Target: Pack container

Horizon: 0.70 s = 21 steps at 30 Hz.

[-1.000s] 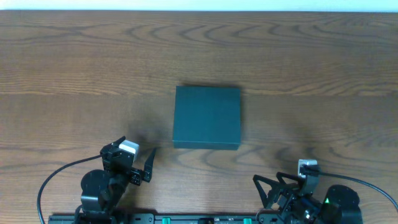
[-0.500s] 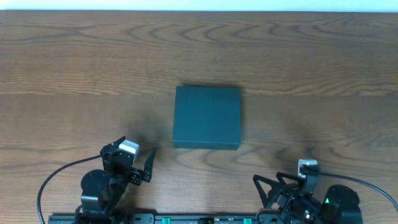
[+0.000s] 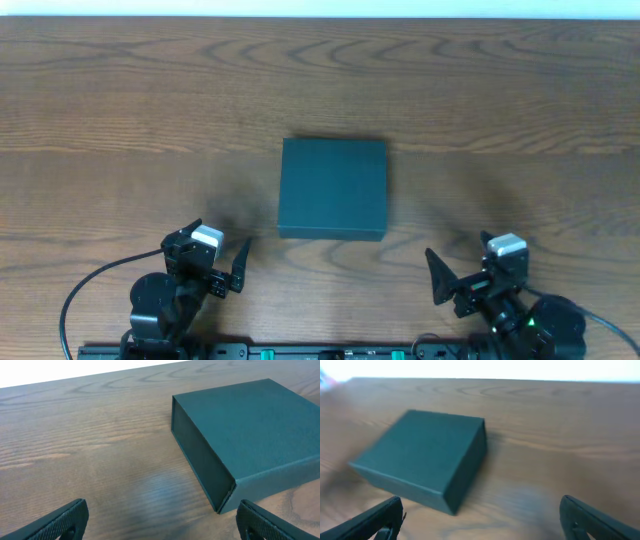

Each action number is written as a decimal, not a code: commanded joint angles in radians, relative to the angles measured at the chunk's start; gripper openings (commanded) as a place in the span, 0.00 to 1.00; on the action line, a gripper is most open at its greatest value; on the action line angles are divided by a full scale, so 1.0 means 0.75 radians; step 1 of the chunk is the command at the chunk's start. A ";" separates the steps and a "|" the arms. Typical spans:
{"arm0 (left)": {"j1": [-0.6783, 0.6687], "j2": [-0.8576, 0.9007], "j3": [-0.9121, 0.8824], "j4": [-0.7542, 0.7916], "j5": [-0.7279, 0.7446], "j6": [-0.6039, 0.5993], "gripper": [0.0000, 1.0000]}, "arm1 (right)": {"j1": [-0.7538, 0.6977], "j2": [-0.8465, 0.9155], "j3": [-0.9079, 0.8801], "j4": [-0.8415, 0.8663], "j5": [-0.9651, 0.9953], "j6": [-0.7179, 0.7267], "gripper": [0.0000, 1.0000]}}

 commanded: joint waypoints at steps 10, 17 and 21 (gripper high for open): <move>-0.005 -0.009 -0.028 0.003 -0.009 0.022 0.95 | -0.002 -0.015 -0.327 0.096 0.165 -0.217 0.99; -0.005 -0.009 -0.028 0.004 -0.009 0.022 0.95 | -0.002 -0.016 -0.342 0.128 0.178 -0.194 0.99; -0.005 -0.009 -0.028 0.003 -0.009 0.022 0.96 | -0.003 -0.015 -0.342 0.128 0.178 -0.194 0.99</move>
